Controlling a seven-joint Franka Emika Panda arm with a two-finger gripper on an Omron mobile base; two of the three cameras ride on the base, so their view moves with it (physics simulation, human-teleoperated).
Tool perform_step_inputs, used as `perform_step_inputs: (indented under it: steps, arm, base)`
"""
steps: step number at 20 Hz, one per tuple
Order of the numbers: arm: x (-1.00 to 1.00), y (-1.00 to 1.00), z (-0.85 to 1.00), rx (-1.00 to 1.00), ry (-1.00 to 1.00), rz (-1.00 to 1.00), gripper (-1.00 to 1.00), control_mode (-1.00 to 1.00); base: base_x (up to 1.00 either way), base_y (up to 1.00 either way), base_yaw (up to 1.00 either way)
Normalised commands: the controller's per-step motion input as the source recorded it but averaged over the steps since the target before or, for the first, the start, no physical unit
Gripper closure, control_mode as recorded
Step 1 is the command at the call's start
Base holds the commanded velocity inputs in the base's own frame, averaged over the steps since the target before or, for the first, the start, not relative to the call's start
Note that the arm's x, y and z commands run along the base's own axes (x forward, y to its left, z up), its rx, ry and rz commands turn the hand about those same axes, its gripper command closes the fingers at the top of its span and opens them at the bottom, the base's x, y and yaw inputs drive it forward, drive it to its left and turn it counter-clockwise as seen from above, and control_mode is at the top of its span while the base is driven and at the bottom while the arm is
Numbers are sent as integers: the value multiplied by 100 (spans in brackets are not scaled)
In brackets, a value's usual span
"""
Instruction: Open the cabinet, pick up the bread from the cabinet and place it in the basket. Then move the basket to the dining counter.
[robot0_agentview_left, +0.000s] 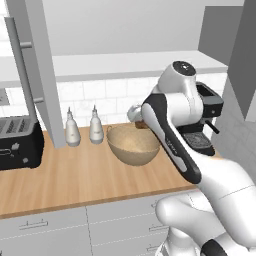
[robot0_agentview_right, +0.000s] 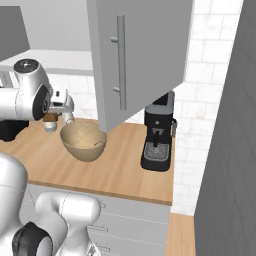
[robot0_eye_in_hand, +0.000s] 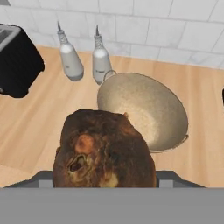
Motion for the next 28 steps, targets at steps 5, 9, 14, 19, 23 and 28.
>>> perform_step_inputs:
  steps: [5,9,14,19,23,28]
  arm:
    - [31,-9,-84,-2,3,0,100,-100]
    - [70,-22,-54,-3,2,0,100,-100]
    - [74,-15,-44,-2,9,0,100,-100]
    - [64,0,-49,-6,11,0,100,-100]
    - [53,0,-27,0,5,0,100,-100]
    - [41,0,-35,0,4,0,100,-100]
  base:
    - [0,0,0]
    - [0,0,0]
    - [0,0,0]
    - [0,0,0]
    - [0,0,0]
    - [0,0,0]
